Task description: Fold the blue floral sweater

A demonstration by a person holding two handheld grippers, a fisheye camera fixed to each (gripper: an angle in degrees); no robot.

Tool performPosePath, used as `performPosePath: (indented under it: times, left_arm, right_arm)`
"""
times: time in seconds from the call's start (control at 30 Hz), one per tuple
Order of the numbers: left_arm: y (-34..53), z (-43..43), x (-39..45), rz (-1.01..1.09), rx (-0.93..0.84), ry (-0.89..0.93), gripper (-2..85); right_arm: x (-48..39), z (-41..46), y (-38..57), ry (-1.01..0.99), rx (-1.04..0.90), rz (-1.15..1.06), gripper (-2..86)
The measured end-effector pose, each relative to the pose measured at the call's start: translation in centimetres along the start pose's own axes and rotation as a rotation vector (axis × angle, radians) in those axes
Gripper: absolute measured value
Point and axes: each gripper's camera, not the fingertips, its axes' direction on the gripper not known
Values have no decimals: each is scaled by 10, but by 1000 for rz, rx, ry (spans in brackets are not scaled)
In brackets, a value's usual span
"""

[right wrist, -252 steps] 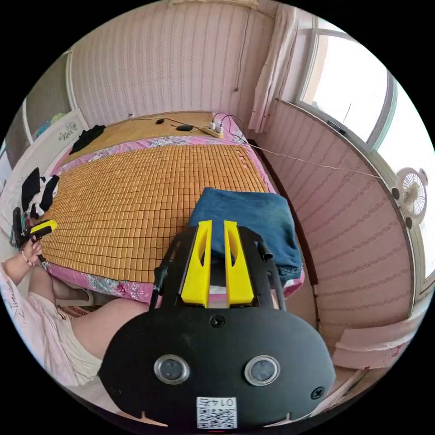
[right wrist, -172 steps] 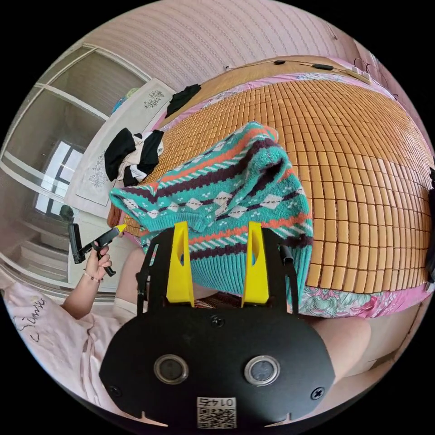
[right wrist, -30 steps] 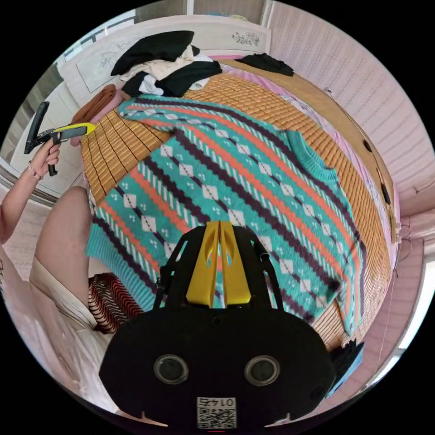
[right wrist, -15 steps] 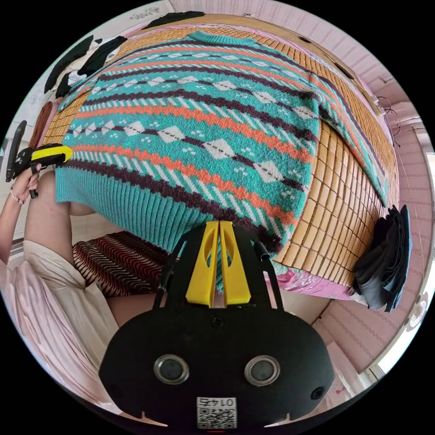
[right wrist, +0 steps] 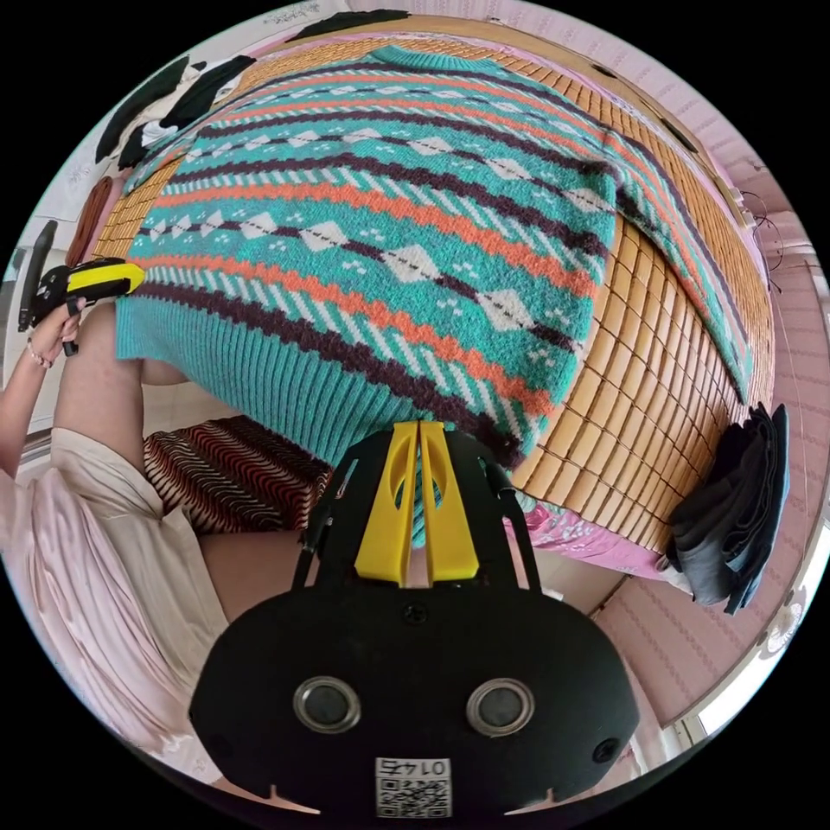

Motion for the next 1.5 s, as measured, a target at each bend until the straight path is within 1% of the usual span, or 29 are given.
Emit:
performPosePath:
  times: [0.07,0.13,0.2,0.33,0.4,0.47,0.5,0.57,0.6,0.67,0.73,0.83,0.9,0.97,1.0,1.07,1.13,1.23,1.3,1.37,1.43,1.5]
  left_arm:
    - [3,-1,-5,-16,10,-10,-7]
    - [7,4,-7,-14,30,-12,-7]
    - [10,4,-11,-22,47,-11,-7]
    - [13,-1,-29,-90,57,46,-7]
    - [20,-10,-45,-157,118,102,-7]
    - [39,-30,-78,-277,252,177,-7]
    - [45,-35,-87,-316,280,183,-6]
    - [73,-51,-135,-494,392,169,-5]
    - [81,-54,-148,-537,412,154,-5]
    - [108,-60,-199,-696,453,81,4]
    - [124,-65,-232,-774,481,56,23]
    - [138,-75,-280,-863,534,5,63]
    - [143,-78,-309,-937,555,22,93]
    - [145,-80,-342,-1008,598,53,110]
    - [144,-81,-349,-1021,606,51,112]
    - [140,-78,-373,-1084,617,41,123]
    - [134,-71,-388,-1119,605,64,135]
    - [124,-59,-403,-1144,561,74,137]
    - [118,-48,-408,-1143,508,72,134]
    - [112,-44,-403,-1138,467,-18,110]
    - [109,-43,-398,-1117,452,-47,98]
    - [109,-39,-394,-1095,466,-22,70]
  right_arm:
    - [-3,-4,2,54,-5,0,-5]
    - [-8,17,4,88,-60,-3,-6]
    - [-13,22,9,114,-30,-8,-7]
    - [-6,17,20,52,0,18,-9]
    - [-4,7,25,24,20,22,-9]
    - [-11,-10,28,26,80,1,-9]
    - [-19,-24,25,20,125,-41,-9]
    - [-36,-43,10,6,175,-118,-9]
    - [-50,-56,-4,-10,219,-184,-9]
    - [-77,-75,-32,-48,288,-313,-8]
    - [-118,-96,-76,-107,371,-482,-4]
    - [-174,-116,-132,-174,455,-638,20]
    - [-210,-125,-163,-161,489,-709,50]
    - [-246,-129,-191,-97,509,-751,80]
    - [-269,-130,-209,-42,510,-774,100]
    - [-299,-130,-232,-14,507,-824,133]
    - [-331,-127,-262,9,449,-880,151]
    - [-363,-122,-294,70,356,-899,162]
    - [-375,-118,-308,97,333,-898,162]
    - [-382,-114,-318,115,333,-881,156]
    - [-385,-102,-329,122,282,-875,128]
    - [-381,-95,-333,112,237,-863,111]
